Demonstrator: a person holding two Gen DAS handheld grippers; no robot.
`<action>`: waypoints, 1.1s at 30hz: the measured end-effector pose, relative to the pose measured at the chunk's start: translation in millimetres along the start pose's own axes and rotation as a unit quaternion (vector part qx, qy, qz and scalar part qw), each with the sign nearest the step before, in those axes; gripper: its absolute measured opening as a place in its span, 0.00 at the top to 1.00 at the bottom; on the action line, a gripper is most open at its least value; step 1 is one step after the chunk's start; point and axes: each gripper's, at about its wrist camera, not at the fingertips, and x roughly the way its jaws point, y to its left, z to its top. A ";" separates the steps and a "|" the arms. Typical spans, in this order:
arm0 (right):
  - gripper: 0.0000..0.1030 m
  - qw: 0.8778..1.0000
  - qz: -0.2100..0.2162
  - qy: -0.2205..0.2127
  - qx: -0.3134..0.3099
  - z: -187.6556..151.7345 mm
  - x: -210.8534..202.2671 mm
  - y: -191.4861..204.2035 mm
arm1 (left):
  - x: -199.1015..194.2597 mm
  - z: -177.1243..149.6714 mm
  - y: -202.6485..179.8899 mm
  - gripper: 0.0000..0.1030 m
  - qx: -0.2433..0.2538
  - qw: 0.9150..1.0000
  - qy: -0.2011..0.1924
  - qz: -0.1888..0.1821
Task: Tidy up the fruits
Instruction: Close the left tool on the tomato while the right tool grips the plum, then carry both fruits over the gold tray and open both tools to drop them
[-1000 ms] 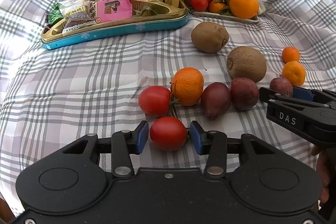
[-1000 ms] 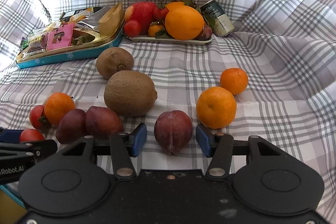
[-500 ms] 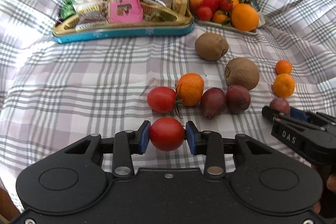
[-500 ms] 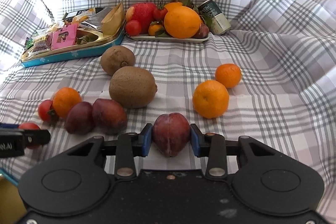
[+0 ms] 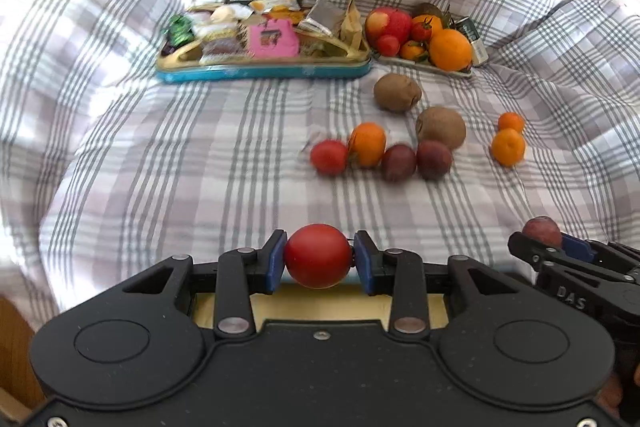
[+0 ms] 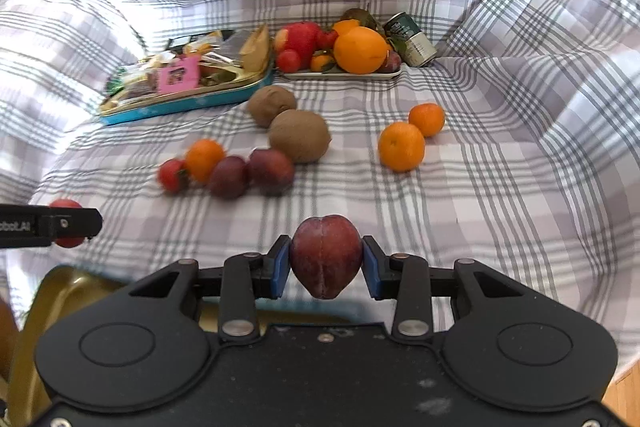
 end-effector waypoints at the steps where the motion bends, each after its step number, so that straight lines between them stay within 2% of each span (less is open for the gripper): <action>1: 0.62 1.000 0.004 0.000 0.001 -3.7 -6.8 1.0 | -3.4 -4.8 1.4 0.57 -0.002 1.000 0.004 -0.001; 8: 0.62 1.000 0.029 0.005 -0.007 -42.6 -52.0 6.2 | -26.0 -40.7 -0.7 0.57 -0.002 1.000 0.024 0.002; 18: 0.62 0.998 0.048 0.006 -0.046 -80.8 -89.7 9.2 | -44.4 -81.0 -13.5 0.57 -0.004 0.999 0.053 0.003; 24: 0.62 0.996 0.067 0.026 -0.055 -86.3 -93.7 11.4 | -48.6 -98.8 -12.5 0.57 -0.016 0.998 0.064 0.008; 33: 0.62 0.994 0.072 0.054 -0.058 -90.9 -82.3 15.9 | -42.2 -102.7 -5.2 0.57 -0.038 0.996 0.080 0.015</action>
